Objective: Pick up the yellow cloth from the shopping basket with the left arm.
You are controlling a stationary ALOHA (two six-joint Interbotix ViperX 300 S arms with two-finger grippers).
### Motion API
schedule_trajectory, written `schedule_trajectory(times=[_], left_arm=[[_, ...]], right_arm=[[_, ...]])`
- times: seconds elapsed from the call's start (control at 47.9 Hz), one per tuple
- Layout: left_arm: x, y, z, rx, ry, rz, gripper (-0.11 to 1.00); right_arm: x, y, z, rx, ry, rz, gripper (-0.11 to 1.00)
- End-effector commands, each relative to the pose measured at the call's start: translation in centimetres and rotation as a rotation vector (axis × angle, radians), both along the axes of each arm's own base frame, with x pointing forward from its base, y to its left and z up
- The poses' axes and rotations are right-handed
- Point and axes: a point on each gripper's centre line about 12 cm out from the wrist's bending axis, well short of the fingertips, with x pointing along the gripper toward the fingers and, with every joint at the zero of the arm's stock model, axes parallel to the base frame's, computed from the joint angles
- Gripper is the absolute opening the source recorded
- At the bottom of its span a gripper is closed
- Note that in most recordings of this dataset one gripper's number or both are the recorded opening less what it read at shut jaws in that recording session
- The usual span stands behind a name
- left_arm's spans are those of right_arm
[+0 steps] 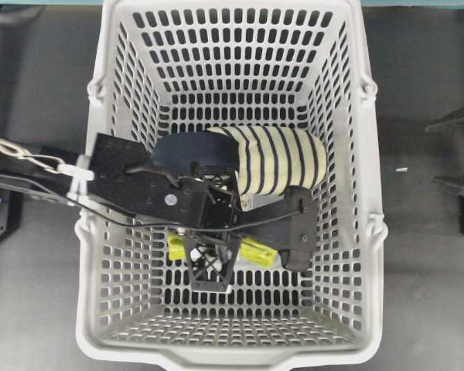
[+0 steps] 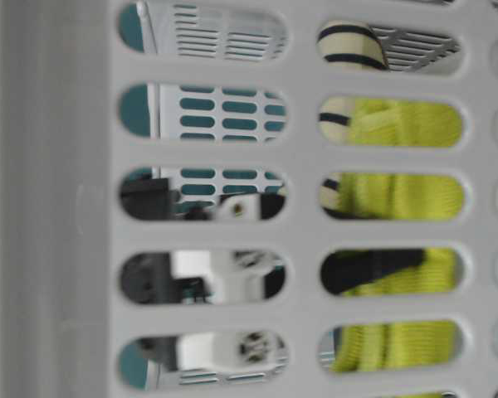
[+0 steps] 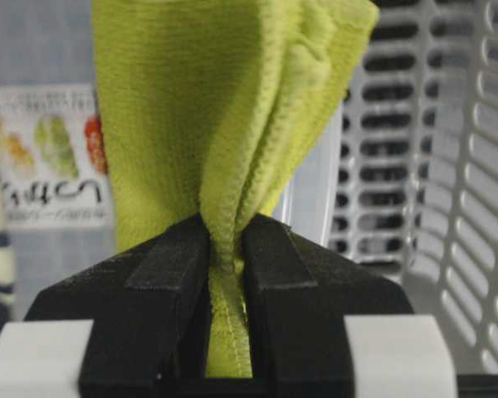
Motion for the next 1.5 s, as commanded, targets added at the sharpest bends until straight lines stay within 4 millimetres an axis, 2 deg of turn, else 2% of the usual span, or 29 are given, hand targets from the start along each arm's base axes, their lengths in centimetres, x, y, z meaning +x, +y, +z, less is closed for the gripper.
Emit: schedule_trajectory(times=[0.0, 0.459, 0.564, 1.107, 1.358, 1.483], left_arm=[[-0.2, 0.1, 3.8, -0.008, -0.072, 0.002, 0.08], [-1.0, 1.0, 18.2, -0.013, -0.098, 0.040, 0.08], [-1.1, 1.4, 20.2, -0.016, -0.104, 0.050, 0.08], [-0.5, 2.4, 20.5, -0.010, -0.067, 0.079, 0.08], [-0.4, 2.4, 19.1, -0.004, -0.028, 0.078, 0.08], [-1.1, 2.5, 18.6, -0.001, -0.010, 0.081, 0.08]], right_arm=[[0.1, -0.1, 0.4, 0.003, -0.018, -0.003, 0.79], [0.1, -0.4, 0.2, 0.003, -0.015, -0.025, 0.78], [0.1, -0.4, 0.2, 0.003, -0.015, -0.026, 0.78], [0.1, -0.4, -0.5, 0.003, 0.000, -0.026, 0.78], [0.0, -0.4, -0.5, 0.003, -0.002, -0.026, 0.79], [0.0, -0.4, -0.4, 0.003, -0.006, -0.026, 0.79]])
